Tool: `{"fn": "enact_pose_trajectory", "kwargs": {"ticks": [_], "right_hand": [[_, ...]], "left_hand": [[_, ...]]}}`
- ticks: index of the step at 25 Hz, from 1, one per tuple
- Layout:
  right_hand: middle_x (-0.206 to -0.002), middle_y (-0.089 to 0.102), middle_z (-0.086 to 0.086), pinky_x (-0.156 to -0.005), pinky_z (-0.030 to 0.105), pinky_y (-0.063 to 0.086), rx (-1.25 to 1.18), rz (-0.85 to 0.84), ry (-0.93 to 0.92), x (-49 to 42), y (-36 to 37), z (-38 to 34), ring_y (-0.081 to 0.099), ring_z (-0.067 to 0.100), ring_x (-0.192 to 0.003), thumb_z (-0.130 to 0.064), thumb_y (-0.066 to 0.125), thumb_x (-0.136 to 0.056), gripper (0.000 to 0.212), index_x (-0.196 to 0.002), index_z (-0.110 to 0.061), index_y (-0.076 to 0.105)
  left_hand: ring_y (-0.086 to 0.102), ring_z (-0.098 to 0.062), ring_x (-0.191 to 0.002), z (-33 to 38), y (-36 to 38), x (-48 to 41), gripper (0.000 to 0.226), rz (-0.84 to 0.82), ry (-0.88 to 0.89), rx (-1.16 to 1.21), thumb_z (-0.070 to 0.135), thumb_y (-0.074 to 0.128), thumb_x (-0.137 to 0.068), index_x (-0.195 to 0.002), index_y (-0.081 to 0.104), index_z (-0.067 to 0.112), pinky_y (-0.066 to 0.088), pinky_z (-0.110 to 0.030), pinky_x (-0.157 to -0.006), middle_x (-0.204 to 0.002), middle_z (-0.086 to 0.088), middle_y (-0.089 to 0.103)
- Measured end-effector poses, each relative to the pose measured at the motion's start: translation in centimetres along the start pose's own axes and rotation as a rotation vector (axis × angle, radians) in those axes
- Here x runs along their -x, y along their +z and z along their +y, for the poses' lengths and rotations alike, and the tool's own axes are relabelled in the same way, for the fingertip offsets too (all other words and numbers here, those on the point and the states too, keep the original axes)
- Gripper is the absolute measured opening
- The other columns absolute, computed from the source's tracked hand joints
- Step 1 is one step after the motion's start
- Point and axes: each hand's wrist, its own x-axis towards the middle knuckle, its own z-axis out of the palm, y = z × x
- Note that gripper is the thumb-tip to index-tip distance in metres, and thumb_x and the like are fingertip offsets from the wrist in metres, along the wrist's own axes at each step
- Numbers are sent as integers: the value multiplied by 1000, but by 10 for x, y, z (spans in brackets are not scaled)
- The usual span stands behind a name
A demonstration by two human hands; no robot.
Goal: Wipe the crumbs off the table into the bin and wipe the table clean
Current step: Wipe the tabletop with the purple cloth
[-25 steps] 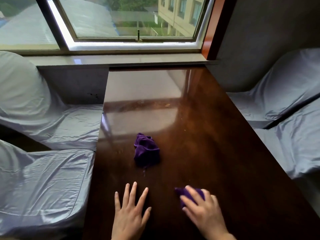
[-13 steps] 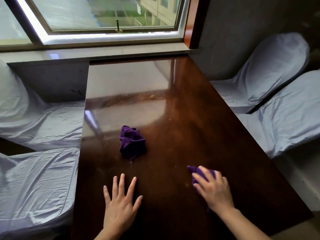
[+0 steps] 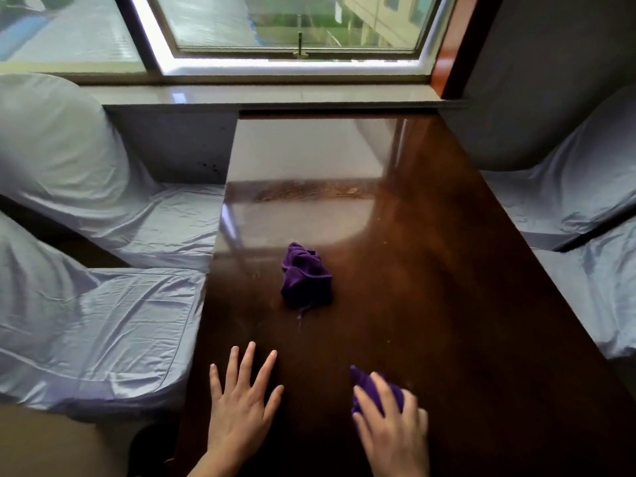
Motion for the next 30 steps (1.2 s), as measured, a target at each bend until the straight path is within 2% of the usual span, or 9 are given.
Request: {"fn": "enact_pose_trajectory", "kwargs": {"ticks": [4, 7, 9, 12, 13, 18, 22, 25, 30], "right_hand": [[-128, 66, -4, -68, 40, 49, -43, -26, -232, -21, 20, -59, 52, 28, -98, -49, 61, -73, 42, -114, -39, 65], [-127, 66, -4, -69, 41, 51, -6, -48, -414, -63, 23, -78, 62, 29, -95, -46, 65, -79, 37, -115, -38, 66], [-126, 67, -3, -69, 41, 51, 51, -62, -359, -97, 17, -76, 64, 30, -92, -47, 70, -79, 36, -114, -38, 68], [-128, 65, -1, -71, 42, 49, 64, -119, -111, -118, 11, -76, 60, 32, -95, -46, 73, -79, 40, -117, -36, 68], [-129, 64, 0, -71, 43, 49, 50, -110, -120, -111, 15, -79, 59, 33, -96, -46, 72, -78, 41, -118, -35, 68], [-128, 64, -1, -67, 41, 53, -31, -190, -499, -93, 26, -114, 63, 29, -94, -44, 57, -86, 33, -118, -39, 62], [-130, 61, -2, -73, 42, 53, -23, -198, -336, -167, 27, -155, 60, 31, -99, -44, 60, -84, 36, -119, -38, 61], [-133, 59, 1, -77, 44, 50, 10, -194, -379, -207, 37, -186, 58, 35, -104, -42, 61, -85, 35, -118, -33, 62], [-146, 42, 7, -102, 53, 33, 48, -213, -284, -266, 50, -191, 41, 40, -123, -44, 52, -94, 38, -128, -27, 50]], "left_hand": [[25, -30, -144, -26, -4, -4, 65, 32, -67, 24, 67, 9, -92, -142, 42, 41, 15, -60, -113, -153, -10, 40], [29, -34, -143, -35, -7, -14, 62, 66, -117, 40, 64, 26, -90, -143, 44, 34, 14, -57, -113, -151, -14, 41], [29, -35, -144, -38, -7, -20, 63, 79, -131, 43, 59, 34, -87, -143, 44, 33, 13, -55, -114, -152, -15, 40], [27, -35, -144, -42, -3, -22, 63, 86, -117, 40, 57, 36, -87, -144, 42, 32, 14, -55, -115, -153, -15, 38], [27, -35, -144, -43, -2, -22, 63, 88, -108, 41, 57, 37, -87, -144, 42, 32, 15, -55, -115, -153, -15, 38], [31, -34, -143, -45, 0, -22, 58, 155, -84, 121, 50, 41, -86, -140, 50, 28, 16, -51, -116, -150, -15, 43], [30, -31, -137, -48, 4, -26, 52, 312, -39, 195, 38, 43, -83, -129, 62, 21, 11, -45, -115, -143, -18, 50], [34, -33, -133, -52, 7, -30, 51, 388, -12, 205, 35, 45, -80, -123, 66, 18, 13, -41, -115, -137, -22, 55], [39, -33, -129, -53, 9, -32, 51, 400, -11, 174, 36, 48, -75, -119, 69, 20, 17, -40, -113, -133, -21, 58]]}}
